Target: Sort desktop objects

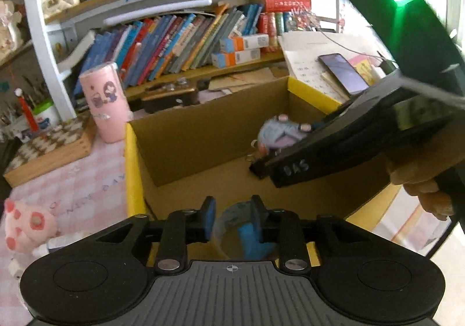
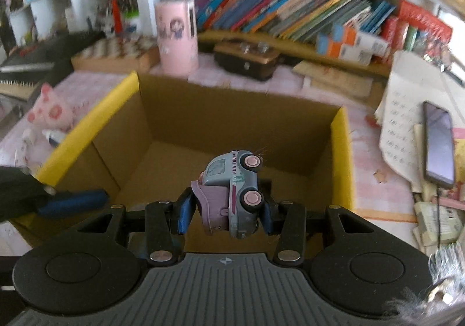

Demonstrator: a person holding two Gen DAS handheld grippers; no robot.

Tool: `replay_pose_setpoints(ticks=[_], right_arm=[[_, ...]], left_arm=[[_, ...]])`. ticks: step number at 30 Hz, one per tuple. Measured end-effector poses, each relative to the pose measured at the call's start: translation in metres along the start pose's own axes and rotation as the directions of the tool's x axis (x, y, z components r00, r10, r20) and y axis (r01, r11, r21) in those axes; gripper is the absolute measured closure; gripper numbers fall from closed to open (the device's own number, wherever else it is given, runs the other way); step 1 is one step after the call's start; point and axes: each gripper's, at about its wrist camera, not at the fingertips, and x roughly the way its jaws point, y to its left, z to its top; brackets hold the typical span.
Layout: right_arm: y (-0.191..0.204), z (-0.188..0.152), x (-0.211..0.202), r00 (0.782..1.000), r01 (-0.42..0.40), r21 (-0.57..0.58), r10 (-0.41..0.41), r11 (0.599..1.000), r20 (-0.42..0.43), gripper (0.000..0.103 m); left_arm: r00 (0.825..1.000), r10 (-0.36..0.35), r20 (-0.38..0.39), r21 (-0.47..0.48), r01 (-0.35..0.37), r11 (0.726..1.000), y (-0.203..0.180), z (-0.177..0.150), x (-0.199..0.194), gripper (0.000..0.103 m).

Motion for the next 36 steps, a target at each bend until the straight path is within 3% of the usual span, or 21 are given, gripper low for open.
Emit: replay_pose_setpoints(ticks=[6,15,20,29,36], right_arm=[[0.002,0.004,0.013,0.997,-0.002,-0.010,0.001,1.000,-0.073,0.061],[-0.002,0.005,0.011,0.997,-0.021,0.023,0.022,1.000,-0.076,0.054],[-0.006,0.003,-0.007,0.999,-0.035,0.065,0.034,0.997,0.006,0.043],[-0.004,-0.004,-0.056,0.984,0.002,0.117,-0.023,0.993,0.175,0.041],[-0.001,-0.023,-0.090,0.968,0.021,0.175,-0.064,0.984,0.244,0.041]], left_arm=[[0.999,0.037,0.031,0.005,-0.037,0.999,0.002,0.002,-0.012,0.038],[0.995,0.043,0.087,0.037,-0.046,0.998,-0.004,-0.001,-0.028,0.021],[0.991,0.054,0.120,0.006,-0.055,0.998,0.001,0.000,-0.040,0.017],[0.979,0.094,0.180,-0.066,-0.083,0.994,0.014,0.000,-0.071,0.008],[0.971,0.143,0.193,-0.119,-0.121,0.985,0.023,-0.011,-0.089,0.007]])
